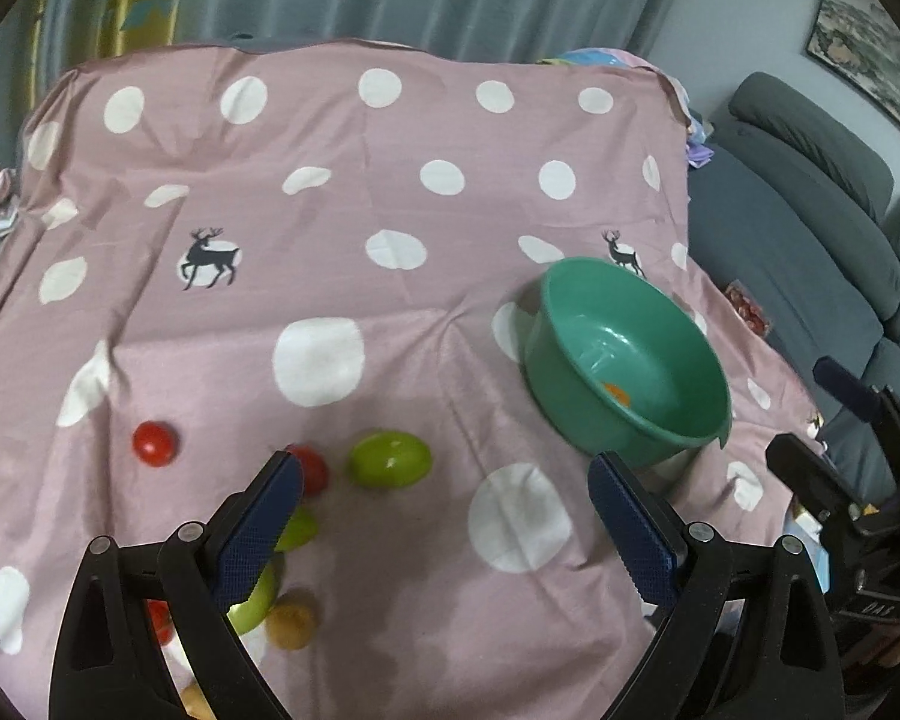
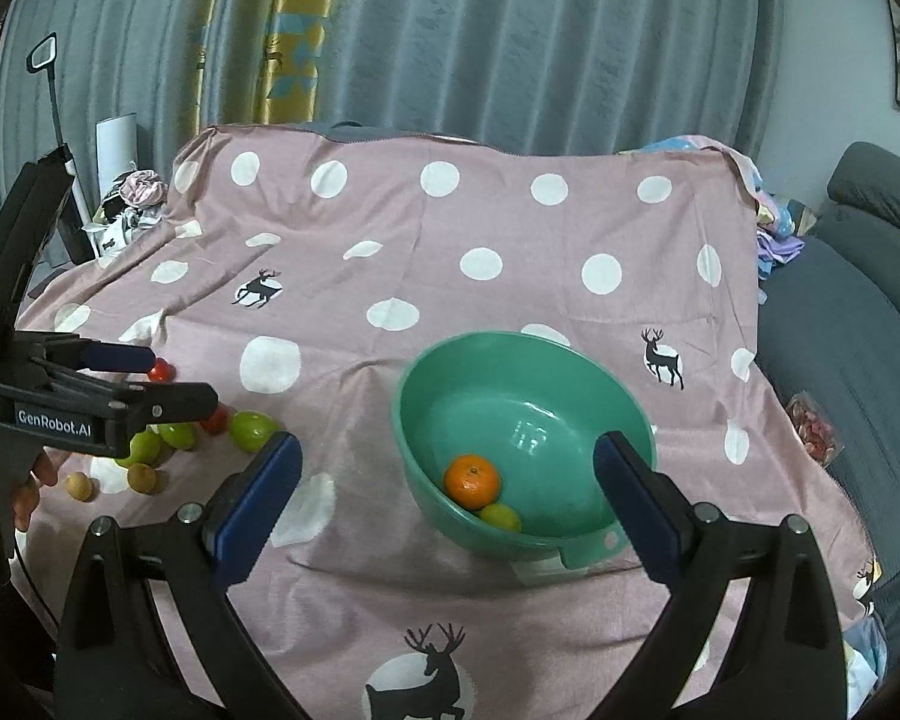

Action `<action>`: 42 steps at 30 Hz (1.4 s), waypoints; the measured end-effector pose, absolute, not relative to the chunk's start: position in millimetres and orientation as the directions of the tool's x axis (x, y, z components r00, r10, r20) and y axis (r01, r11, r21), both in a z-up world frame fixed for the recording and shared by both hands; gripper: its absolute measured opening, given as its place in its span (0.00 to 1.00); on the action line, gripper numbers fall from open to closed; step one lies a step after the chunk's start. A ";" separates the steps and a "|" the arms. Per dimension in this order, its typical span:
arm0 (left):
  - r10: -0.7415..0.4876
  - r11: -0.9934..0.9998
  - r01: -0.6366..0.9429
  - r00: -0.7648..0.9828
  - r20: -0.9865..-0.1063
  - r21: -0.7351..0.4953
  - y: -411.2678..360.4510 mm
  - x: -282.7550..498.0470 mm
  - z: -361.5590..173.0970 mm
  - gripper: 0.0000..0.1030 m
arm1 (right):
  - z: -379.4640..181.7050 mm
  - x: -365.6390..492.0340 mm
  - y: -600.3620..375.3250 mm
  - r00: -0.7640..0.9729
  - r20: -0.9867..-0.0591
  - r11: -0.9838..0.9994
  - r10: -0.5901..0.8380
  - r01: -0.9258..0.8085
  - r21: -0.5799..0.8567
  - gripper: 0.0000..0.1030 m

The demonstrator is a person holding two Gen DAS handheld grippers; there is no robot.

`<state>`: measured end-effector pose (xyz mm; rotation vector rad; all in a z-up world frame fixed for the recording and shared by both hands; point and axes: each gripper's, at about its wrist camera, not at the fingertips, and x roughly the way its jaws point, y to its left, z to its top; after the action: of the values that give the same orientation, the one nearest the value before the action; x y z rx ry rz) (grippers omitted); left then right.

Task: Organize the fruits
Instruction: 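Move the left gripper toward the green plum among the tomatoes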

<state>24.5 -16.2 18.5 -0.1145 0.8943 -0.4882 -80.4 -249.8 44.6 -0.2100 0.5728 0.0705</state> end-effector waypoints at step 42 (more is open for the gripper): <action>-0.431 0.886 0.374 0.452 -0.781 -0.272 76.0 -34.3 -40.0 0.93 | -34.7 -59.8 -171.0 0.458 -0.709 0.834 0.536 -0.416 0.362 0.97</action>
<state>-34.3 76.0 -40.0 -0.0634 0.9837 -0.4977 -59.8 -171.0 -34.7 0.1443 0.9247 0.5893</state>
